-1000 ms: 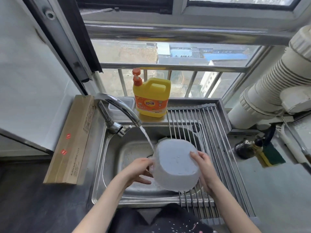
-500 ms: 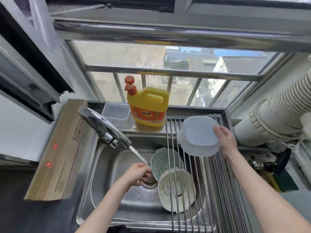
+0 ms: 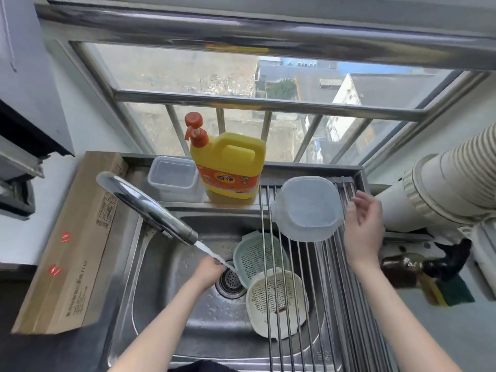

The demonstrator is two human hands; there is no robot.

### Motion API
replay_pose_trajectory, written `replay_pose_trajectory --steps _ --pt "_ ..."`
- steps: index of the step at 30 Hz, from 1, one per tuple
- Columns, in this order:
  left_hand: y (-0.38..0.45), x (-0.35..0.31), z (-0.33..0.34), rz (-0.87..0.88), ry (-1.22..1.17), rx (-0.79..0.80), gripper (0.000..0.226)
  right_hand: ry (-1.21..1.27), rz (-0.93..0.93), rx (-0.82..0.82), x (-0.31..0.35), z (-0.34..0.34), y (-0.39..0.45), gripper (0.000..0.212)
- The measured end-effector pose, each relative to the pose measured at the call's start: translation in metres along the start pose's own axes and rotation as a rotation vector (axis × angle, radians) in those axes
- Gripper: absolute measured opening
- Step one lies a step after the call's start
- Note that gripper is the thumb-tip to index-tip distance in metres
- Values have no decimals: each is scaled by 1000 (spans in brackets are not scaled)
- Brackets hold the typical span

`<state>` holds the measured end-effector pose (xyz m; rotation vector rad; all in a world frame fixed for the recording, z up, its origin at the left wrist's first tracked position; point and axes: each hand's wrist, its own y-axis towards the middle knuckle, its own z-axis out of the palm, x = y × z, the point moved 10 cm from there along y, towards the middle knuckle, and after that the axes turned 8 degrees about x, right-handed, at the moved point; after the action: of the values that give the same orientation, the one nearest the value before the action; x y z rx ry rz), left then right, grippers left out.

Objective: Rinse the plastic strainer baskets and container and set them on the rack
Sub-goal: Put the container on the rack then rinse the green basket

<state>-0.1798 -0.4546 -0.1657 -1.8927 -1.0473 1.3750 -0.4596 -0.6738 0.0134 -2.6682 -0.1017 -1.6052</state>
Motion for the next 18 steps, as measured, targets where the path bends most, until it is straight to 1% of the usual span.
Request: replay_pose_trajectory --steps 1,2,3,4,5,6,7,8,9,11,14,16,17,18 --pt "7 0 5 -11 6 9 18 -73 -86 27 10 2 -21 23" --pt "13 0 11 -13 10 39 12 -158 -196 97 20 12 -45 23" --pt "22 5 19 -31 16 77 32 -240 -318 209 28 28 -73 25" --pt "32 10 27 -45 25 108 56 -322 -435 356 30 51 -102 30" --pt "44 19 33 -58 25 136 68 -418 -532 512 27 78 -130 38" --pt "53 22 38 -65 49 143 68 -522 -596 661 19 105 -156 50" --pt "58 22 41 -60 72 150 61 -621 -610 813 6 131 -178 64" --pt "56 18 40 -53 93 147 52 -709 -611 918 -7 152 -193 71" --pt "55 12 40 -42 102 142 44 -803 -625 947 -14 168 -199 66" --pt "57 6 37 -31 112 119 36 -1031 -610 995 -25 193 -202 36" --pt "64 5 31 -31 140 88 41 -1357 -560 1116 -50 221 -210 45" --pt "71 9 30 -32 135 93 45 -1555 -620 1162 -59 234 -213 42" --pt "73 7 30 -27 154 105 43 -1635 -625 1214 -66 239 -215 42" --pt "75 5 32 -14 203 118 39 -1688 -590 1262 -69 240 -214 43"
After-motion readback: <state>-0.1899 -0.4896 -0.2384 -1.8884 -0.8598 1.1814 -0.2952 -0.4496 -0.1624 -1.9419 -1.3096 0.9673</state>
